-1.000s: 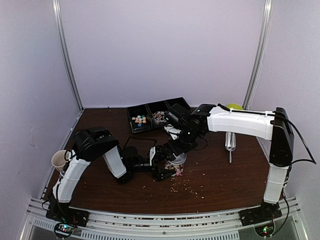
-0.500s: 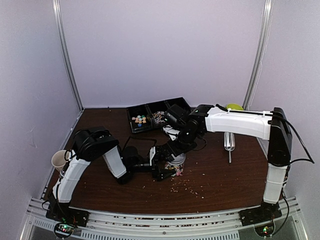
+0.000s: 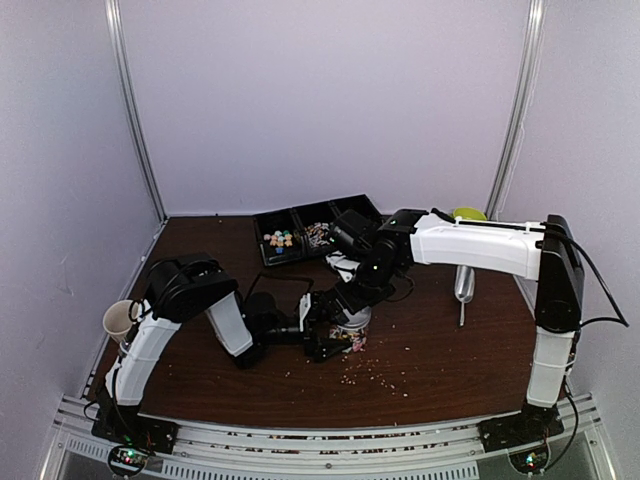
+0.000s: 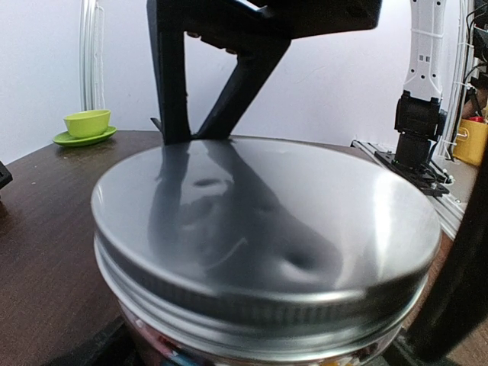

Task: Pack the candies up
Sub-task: Place the box lid at the corner of the board.

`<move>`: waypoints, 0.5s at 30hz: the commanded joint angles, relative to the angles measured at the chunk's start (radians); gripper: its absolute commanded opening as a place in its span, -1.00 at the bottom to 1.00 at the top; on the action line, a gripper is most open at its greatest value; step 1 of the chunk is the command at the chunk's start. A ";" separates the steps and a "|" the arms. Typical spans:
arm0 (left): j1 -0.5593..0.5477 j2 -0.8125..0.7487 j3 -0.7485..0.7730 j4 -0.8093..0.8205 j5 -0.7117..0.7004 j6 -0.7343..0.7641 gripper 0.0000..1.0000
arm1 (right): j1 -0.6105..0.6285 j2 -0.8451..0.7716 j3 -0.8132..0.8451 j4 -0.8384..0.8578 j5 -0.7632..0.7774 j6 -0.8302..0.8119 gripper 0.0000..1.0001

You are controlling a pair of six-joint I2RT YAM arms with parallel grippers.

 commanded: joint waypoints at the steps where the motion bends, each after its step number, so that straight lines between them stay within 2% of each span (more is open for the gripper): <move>1: 0.019 0.083 -0.032 -0.060 0.015 -0.002 0.91 | 0.008 -0.037 0.010 -0.005 -0.008 -0.025 0.99; 15: 0.020 0.083 -0.032 -0.060 0.020 -0.001 0.91 | 0.000 -0.098 -0.054 0.037 -0.042 -0.061 0.99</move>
